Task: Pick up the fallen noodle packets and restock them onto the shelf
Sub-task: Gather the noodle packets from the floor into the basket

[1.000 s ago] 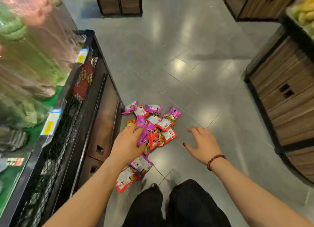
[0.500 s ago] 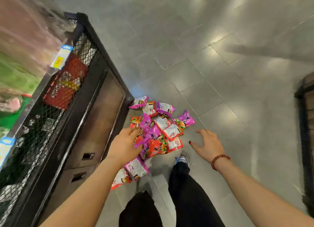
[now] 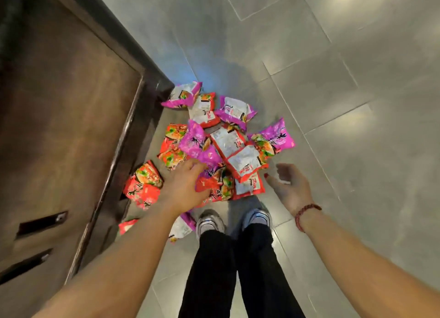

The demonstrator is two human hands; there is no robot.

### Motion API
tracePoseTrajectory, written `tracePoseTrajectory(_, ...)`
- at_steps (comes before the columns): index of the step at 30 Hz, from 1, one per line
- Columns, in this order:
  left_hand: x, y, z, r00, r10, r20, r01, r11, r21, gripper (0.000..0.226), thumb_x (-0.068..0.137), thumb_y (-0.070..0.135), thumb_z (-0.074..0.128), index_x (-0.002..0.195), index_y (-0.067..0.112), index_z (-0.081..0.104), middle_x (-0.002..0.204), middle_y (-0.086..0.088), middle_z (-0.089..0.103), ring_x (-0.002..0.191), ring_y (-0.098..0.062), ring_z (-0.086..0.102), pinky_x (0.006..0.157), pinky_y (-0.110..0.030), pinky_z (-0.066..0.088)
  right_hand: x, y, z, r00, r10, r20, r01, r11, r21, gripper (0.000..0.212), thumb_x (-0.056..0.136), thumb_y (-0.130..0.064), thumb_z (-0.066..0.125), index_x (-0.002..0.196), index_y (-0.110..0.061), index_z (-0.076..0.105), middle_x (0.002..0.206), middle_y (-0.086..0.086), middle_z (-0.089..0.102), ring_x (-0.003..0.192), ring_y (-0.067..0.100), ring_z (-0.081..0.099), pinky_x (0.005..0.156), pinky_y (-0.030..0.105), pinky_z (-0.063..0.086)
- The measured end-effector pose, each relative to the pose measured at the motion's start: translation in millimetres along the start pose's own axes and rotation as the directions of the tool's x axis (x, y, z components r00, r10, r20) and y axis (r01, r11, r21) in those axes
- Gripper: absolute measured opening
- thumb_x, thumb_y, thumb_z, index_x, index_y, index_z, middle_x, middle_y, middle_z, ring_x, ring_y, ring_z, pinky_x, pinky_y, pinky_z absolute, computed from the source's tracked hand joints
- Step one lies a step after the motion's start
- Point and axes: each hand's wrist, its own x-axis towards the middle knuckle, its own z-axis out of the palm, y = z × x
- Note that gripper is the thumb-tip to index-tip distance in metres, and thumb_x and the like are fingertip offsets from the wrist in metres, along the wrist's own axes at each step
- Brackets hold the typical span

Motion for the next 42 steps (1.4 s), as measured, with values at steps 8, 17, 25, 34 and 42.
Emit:
tracePoseTrajectory(8, 98, -60, 155, 0.997, -0.017, 0.080, 0.030, 0.987, -0.155, 0.076, 0.068, 0.042, 0.066, 0.135, 0.010, 0.053, 0.133, -0.014, 0.052, 0.125, -0.031, 0.045, 0.103, -0.035, 0.035, 130, 115, 103, 0.970, 0.242, -0.002, -0.233, 0.935, 0.267, 0.063, 0.071, -0.039, 0.080, 0.121, -0.007, 0.057, 0.113, 0.005, 0.061, 0.101, 0.018, 0.057, 0.095, 0.035, 0.047)
tracePoseTrajectory(17, 148, -113, 228, 0.988, 0.066, 0.139, -0.077, 0.994, 0.074, 0.071, 0.075, 0.044, 0.076, 0.135, 0.015, 0.051, 0.125, -0.011, 0.053, 0.119, -0.031, 0.049, 0.094, -0.046, 0.046, 219, 164, 180, 0.893, 0.418, 0.167, -0.414, 0.616, 0.670, 0.103, 0.053, -0.054, 0.085, 0.138, -0.012, 0.044, 0.119, 0.002, 0.062, 0.091, 0.018, 0.067, 0.056, 0.027, 0.056)
tracePoseTrajectory(25, 131, -108, 241, 0.995, -0.009, 0.103, 0.003, 0.998, 0.056, 0.053, 0.087, 0.035, 0.068, 0.135, 0.018, 0.052, 0.117, -0.013, 0.061, 0.110, -0.032, 0.058, 0.087, -0.040, 0.049, 227, 157, 180, 0.897, 0.442, 0.022, -0.320, 0.613, 0.722, 0.040, 0.075, -0.006, 0.078, 0.112, -0.002, 0.063, 0.105, 0.013, 0.071, 0.086, 0.024, 0.071, 0.066, 0.032, 0.058)
tracePoseTrajectory(34, 43, -73, 148, 0.846, -0.530, -0.066, 0.387, 0.693, -0.608, 0.041, 0.084, 0.017, 0.074, 0.123, 0.007, 0.064, 0.113, -0.009, 0.068, 0.108, -0.025, 0.061, 0.088, -0.026, 0.043, 98, 103, 107, 0.955, 0.295, 0.041, -0.227, 0.632, 0.741, 0.033, 0.081, 0.015, 0.061, 0.108, -0.004, 0.060, 0.084, 0.011, 0.069, 0.068, 0.022, 0.066, 0.054, 0.028, 0.055)
tracePoseTrajectory(42, -81, -32, 6, 0.736, -0.676, -0.040, 0.240, 0.315, -0.918, 0.030, 0.079, 0.016, 0.075, 0.108, 0.009, 0.068, 0.094, -0.011, 0.069, 0.086, -0.030, 0.063, 0.079, -0.043, 0.051, -83, -25, 31, 0.970, 0.030, 0.241, -0.192, 0.701, 0.687, 0.045, 0.083, 0.014, 0.059, 0.112, -0.020, 0.054, 0.099, 0.010, 0.071, 0.087, 0.027, 0.070, 0.072, 0.045, 0.060)
